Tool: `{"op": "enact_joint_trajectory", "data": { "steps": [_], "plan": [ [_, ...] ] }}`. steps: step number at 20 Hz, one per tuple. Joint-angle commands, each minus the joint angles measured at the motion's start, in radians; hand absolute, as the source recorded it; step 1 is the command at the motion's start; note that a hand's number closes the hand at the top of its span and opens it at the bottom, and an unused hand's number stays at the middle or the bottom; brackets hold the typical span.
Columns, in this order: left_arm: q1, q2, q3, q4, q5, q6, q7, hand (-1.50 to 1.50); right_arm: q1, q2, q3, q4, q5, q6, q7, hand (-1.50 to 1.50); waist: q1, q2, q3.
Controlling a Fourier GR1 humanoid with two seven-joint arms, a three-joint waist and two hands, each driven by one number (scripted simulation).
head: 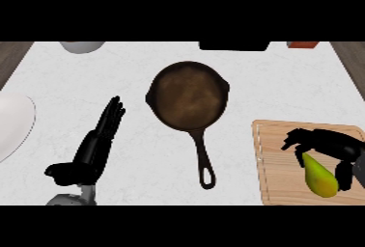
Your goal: Pick the pear from the cutting board and place it in the pan
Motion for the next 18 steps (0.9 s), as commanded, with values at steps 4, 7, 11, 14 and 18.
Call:
{"op": "enact_joint_trajectory", "data": {
  "steps": [4,7,11,14,18],
  "plan": [
    [-0.030,0.000,0.026,0.029,0.012,-0.005,0.016,0.00,-0.054,0.261,-0.098,-0.052,-0.080,-0.071,0.371,1.50,-0.018,-0.002,0.018],
    [-0.001,-0.004,0.003,0.038,-0.008,0.001,0.008,0.00,-0.105,0.307,-0.143,-0.047,-0.075,-0.158,0.520,1.50,-0.006,-0.026,0.009],
    [-0.006,-0.005,0.003,0.040,-0.007,0.002,0.019,0.00,-0.170,0.392,-0.178,-0.072,-0.048,-0.285,0.717,1.50,-0.008,-0.045,0.008],
    [-0.003,-0.013,-0.005,0.047,-0.005,-0.001,0.017,0.00,-0.251,0.485,-0.202,-0.113,-0.019,-0.410,0.879,1.50,-0.003,-0.053,0.007],
    [-0.009,-0.004,-0.005,0.046,-0.005,-0.011,0.018,0.00,-0.322,0.647,-0.212,-0.132,0.039,-0.584,1.117,1.50,0.011,-0.042,0.011]
  ]
}}
